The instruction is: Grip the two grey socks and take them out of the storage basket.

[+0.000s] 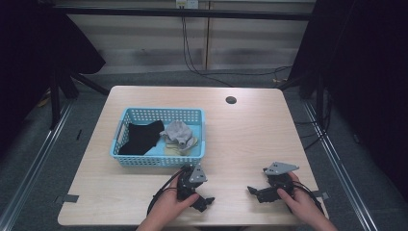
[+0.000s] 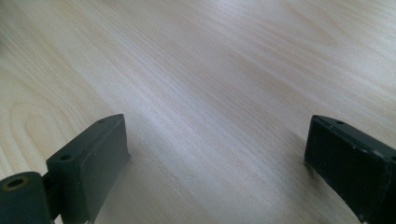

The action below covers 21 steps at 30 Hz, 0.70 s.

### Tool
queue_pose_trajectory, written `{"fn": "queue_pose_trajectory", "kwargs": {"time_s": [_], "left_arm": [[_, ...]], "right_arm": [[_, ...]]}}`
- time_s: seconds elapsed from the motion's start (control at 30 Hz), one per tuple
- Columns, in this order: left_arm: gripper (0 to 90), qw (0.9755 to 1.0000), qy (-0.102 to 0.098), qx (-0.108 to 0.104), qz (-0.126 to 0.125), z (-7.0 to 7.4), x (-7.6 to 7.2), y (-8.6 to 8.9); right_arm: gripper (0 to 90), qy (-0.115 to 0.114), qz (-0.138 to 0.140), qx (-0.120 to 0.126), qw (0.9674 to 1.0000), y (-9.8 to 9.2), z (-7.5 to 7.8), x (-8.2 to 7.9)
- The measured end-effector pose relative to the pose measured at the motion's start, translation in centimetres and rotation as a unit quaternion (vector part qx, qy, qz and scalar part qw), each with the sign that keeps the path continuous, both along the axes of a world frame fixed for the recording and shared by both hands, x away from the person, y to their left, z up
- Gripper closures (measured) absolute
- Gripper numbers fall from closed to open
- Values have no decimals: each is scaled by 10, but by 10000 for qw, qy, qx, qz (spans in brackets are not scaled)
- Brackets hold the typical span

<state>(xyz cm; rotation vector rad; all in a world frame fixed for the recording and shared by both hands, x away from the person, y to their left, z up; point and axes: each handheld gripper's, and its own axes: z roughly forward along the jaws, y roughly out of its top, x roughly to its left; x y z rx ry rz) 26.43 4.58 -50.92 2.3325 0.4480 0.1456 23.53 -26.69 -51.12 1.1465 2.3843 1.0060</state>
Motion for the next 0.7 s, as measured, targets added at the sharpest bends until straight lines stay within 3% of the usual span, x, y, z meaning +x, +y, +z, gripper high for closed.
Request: {"fn": "queue_pose_trajectory", "kwargs": {"time_s": [0.7], "left_arm": [[0, 10000, 8, 21, 28, 0, -1, 0]], "right_arm": [[54, 3, 5, 1, 10000, 0, 0, 0]]}}
